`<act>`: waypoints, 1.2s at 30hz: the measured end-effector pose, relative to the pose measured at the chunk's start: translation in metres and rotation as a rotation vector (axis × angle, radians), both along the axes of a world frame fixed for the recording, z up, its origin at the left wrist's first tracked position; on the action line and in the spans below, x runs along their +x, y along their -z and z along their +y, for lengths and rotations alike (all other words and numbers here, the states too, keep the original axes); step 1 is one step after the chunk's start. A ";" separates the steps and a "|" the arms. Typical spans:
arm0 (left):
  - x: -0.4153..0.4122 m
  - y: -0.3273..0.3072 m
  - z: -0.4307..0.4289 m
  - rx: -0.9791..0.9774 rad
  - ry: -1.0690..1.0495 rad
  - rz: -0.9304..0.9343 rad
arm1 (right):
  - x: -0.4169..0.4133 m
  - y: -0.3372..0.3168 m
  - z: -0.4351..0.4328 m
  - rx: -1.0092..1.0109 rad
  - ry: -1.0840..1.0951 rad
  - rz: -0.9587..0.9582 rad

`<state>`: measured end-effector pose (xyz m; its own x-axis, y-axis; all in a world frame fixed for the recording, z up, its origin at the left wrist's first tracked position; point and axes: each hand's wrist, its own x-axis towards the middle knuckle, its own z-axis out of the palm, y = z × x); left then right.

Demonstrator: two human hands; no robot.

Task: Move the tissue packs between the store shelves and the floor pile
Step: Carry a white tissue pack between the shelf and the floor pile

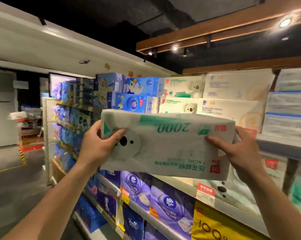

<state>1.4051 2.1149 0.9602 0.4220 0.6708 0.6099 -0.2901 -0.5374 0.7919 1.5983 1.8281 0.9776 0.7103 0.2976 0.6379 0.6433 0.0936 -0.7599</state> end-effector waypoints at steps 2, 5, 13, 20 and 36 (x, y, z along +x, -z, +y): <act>0.029 -0.016 0.046 0.003 0.036 -0.025 | 0.011 -0.011 0.034 0.033 0.071 -0.001; 0.071 -0.044 0.102 0.041 0.062 -0.018 | 0.028 -0.032 0.078 0.053 0.174 -0.009; 0.181 -0.090 0.198 0.138 0.261 -0.056 | 0.093 -0.081 0.141 0.080 0.347 -0.057; 0.289 -0.118 0.232 0.185 0.318 0.019 | 0.187 -0.115 0.177 -0.034 0.458 -0.129; 0.475 -0.115 0.299 0.542 -0.012 0.314 | 0.326 -0.113 0.234 -0.535 0.857 -0.018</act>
